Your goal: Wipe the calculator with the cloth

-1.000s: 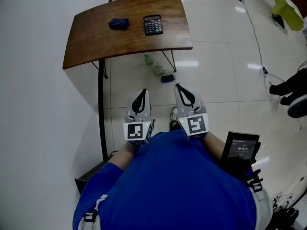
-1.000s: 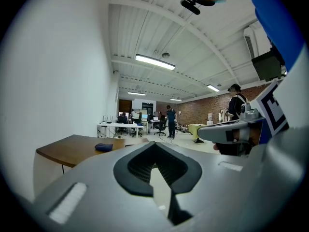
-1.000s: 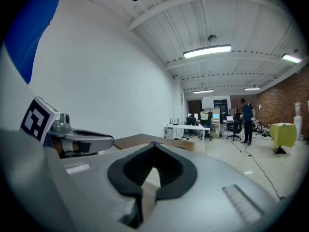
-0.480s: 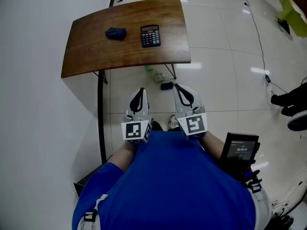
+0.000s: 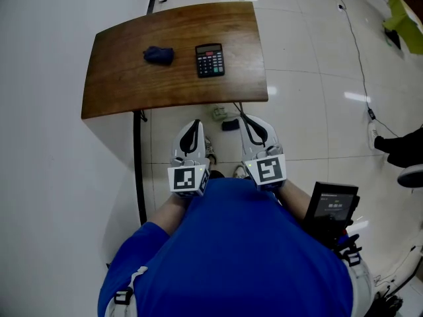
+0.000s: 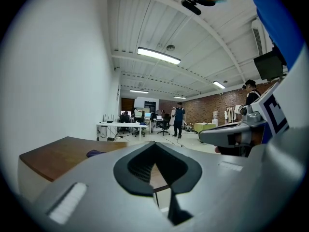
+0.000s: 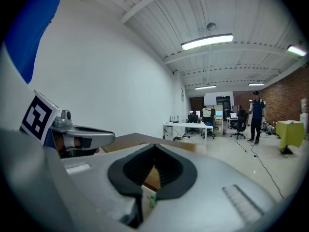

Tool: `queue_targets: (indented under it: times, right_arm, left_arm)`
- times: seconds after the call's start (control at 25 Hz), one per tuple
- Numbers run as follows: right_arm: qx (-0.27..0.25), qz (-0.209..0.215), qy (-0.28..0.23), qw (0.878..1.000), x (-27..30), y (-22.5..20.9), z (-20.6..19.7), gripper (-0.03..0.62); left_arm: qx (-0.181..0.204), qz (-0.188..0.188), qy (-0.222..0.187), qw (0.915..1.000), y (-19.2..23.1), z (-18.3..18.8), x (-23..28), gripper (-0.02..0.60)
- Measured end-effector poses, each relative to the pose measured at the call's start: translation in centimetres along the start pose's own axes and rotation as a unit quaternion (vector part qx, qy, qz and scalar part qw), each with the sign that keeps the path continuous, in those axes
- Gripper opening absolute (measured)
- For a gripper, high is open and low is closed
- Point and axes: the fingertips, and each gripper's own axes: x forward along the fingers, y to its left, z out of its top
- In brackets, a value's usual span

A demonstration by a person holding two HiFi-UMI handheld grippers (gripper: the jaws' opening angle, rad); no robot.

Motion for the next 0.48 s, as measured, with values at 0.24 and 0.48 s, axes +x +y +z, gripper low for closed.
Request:
queue_targets:
  times: [0.24,0.48]
  right_arm:
    - [0.002,-0.013,0.01,1.0,2.5,-0.5,1.2,0.002]
    - [0.0,-0.026,0.03,0.999,6.2,-0.3,4.0,0.0]
  left_arm:
    - [-0.004,-0.011,0.007,0.9999,2.3,1.2,2.0,0.006]
    - [-0.007,-0.032,0.016,0.9993,5.5,4.0,4.4,0.006]
